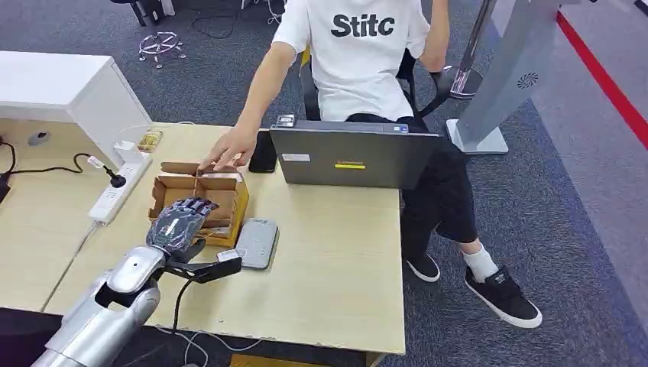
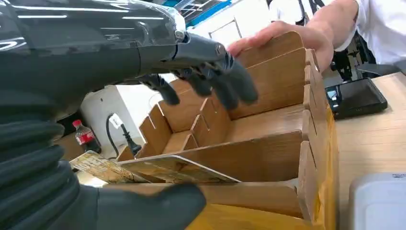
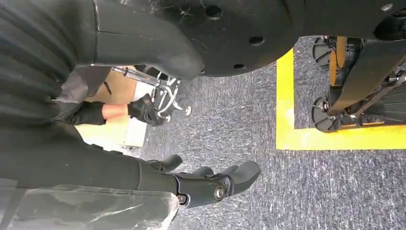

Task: Pass the card to the sensor for recognition and then transmit it.

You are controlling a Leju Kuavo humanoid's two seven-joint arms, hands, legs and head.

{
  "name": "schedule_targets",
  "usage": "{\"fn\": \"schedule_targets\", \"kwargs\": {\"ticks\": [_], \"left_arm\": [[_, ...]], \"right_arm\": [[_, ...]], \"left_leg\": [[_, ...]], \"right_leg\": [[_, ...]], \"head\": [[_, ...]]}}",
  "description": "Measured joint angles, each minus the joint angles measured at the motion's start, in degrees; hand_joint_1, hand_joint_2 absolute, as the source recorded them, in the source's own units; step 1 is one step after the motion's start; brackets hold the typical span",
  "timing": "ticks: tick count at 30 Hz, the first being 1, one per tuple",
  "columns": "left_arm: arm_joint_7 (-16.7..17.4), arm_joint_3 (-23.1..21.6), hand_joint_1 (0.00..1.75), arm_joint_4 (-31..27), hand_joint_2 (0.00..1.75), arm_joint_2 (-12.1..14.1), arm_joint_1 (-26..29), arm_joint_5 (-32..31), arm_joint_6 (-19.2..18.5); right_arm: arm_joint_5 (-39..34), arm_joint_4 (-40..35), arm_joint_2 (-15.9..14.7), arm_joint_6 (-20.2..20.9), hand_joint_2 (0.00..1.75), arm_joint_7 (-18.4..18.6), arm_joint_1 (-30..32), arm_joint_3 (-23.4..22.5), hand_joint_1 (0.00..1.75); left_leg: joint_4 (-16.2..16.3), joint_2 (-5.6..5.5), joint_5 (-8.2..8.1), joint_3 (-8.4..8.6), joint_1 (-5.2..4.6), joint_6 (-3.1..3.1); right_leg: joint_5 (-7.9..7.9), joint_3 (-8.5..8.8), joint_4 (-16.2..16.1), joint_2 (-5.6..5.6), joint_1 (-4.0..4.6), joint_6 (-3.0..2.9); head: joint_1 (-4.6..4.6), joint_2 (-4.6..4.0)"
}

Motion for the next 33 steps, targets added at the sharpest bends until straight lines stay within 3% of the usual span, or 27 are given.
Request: {"fn": "schedule_targets", "kwargs": {"ticks": [16,21,28,33], "left_arm": [[0.0,-0.57,1.75,0.0,1.75,0.74,-0.56,1.46,0.32],[0.68,-0.57,1.75,-0.18,1.75,0.66,-1.96,2.49,3.17],[2.21,2.15,1.75,-0.48,1.75,-0.28,-9.19,4.31,11.19],[1.71,4.15,1.75,-0.07,1.75,-0.92,-11.92,4.46,12.7]], "right_arm": [[0.46,0.0,0.0,0.07,1.75,-0.09,0.0,-0.44,0.0],[1.01,0.0,0.0,0.07,1.75,-0.2,-0.01,-0.5,0.0],[2.71,0.0,0.0,0.39,1.75,-0.77,-0.08,-0.52,0.0],[3.08,0.0,0.0,0.52,1.75,-0.85,-0.11,-0.52,0.0]], "left_leg": [[0.0,0.0,0.0,0.01,0.0,0.0],[0.0,0.0,0.0,0.0,0.0,0.0],[0.0,-0.03,0.1,-0.01,0.0,-0.03],[0.0,-0.02,0.11,0.0,0.0,-0.03]], "right_leg": [[0.0,-0.01,0.0,0.02,0.0,0.0],[0.0,-0.02,0.0,0.01,0.0,0.0],[0.08,-0.01,0.02,-0.02,0.0,-0.03],[0.08,-0.02,0.03,-0.02,0.0,-0.03]], "head": [[-0.02,0.0],[-0.02,0.0],[0.0,0.0],[-0.02,0.0]]}}
